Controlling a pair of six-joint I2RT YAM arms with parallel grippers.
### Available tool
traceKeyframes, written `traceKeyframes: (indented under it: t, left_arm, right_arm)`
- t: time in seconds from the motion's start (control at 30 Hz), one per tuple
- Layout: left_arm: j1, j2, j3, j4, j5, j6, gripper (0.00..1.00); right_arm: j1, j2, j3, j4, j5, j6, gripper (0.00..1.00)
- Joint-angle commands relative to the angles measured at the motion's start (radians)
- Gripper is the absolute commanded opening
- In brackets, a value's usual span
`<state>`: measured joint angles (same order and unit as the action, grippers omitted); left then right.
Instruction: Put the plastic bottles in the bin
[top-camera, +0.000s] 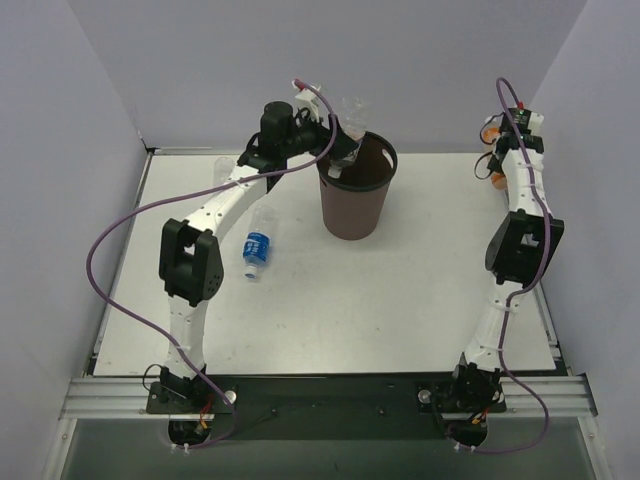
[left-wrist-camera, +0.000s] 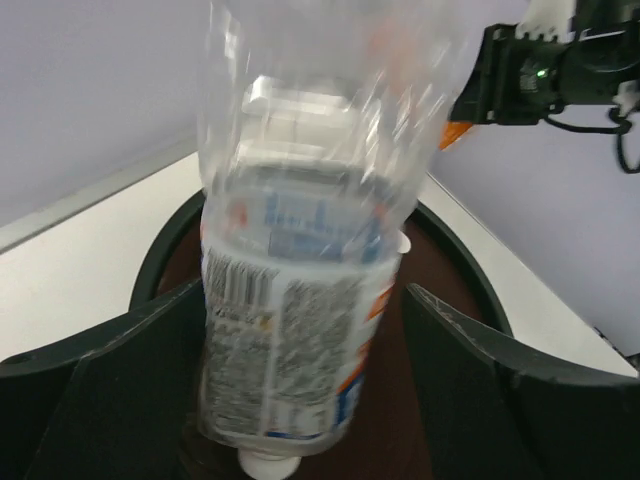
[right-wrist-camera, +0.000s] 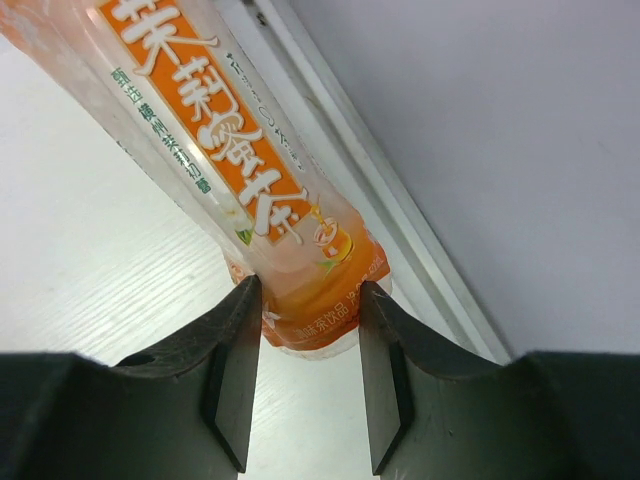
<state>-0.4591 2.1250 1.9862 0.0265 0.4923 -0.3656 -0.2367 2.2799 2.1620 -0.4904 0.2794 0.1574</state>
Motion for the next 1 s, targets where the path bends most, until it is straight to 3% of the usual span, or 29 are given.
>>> traceKeyframes:
  t: [0.0,0.43,0.6,0.83,0.97]
  left_arm:
    - [-0.007,-0.051,-0.026,0.015,-0.055,0.03,0.9]
    - [-0.006,-0.198,-0.136,-0.016,-0.058,0.007,0.95]
    - [0.003,-0.249,-0.118,-0.181,-0.122,0.004,0.95]
    - [0.089,-0.371,-0.253,-0.339,-0.188,-0.03,0.96]
    - [0.171,-0.468,-0.427,-0.385,-0.245,0.002,0.98]
  right_arm:
    - [0.031,-0.111,-0.036,-0.013,0.011,0.024,0.15]
    - [0.048,-0.171,-0.154,-0.039,-0.114,0.165,0.12]
    - [0.051,-0.258,-0.312,0.016,-0.203,0.215,0.11]
    - [0.086,-0.425,-0.551,0.098,-0.247,0.255,0.1]
    - [0.112,-0.516,-0.654,0.118,-0.249,0.292,0.1]
